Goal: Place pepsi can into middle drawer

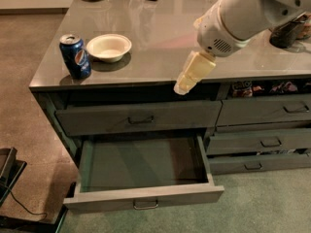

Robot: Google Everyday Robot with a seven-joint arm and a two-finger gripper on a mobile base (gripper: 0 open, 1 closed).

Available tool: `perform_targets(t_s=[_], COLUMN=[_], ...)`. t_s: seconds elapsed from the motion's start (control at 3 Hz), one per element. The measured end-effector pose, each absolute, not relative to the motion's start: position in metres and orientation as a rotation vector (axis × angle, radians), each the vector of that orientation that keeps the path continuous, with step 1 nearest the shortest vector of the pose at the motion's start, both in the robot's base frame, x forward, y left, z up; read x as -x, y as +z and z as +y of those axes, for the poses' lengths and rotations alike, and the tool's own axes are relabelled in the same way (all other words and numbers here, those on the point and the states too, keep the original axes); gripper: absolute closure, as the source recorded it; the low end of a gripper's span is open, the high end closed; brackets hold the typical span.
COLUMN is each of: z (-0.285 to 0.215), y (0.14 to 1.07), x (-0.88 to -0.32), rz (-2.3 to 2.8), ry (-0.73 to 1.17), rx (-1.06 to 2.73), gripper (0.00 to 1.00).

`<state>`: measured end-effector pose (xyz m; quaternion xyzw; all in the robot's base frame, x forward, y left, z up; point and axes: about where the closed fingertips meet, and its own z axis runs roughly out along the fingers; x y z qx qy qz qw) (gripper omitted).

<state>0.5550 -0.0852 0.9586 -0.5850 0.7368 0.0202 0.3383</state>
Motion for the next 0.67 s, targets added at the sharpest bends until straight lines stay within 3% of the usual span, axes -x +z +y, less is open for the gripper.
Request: perform_targets(t_s=[0.67], z=[-0.074], y=[0.952], x=[-0.567], rz=[1.898], ry=[0.078], rx=[1.515], gripper=[0.00])
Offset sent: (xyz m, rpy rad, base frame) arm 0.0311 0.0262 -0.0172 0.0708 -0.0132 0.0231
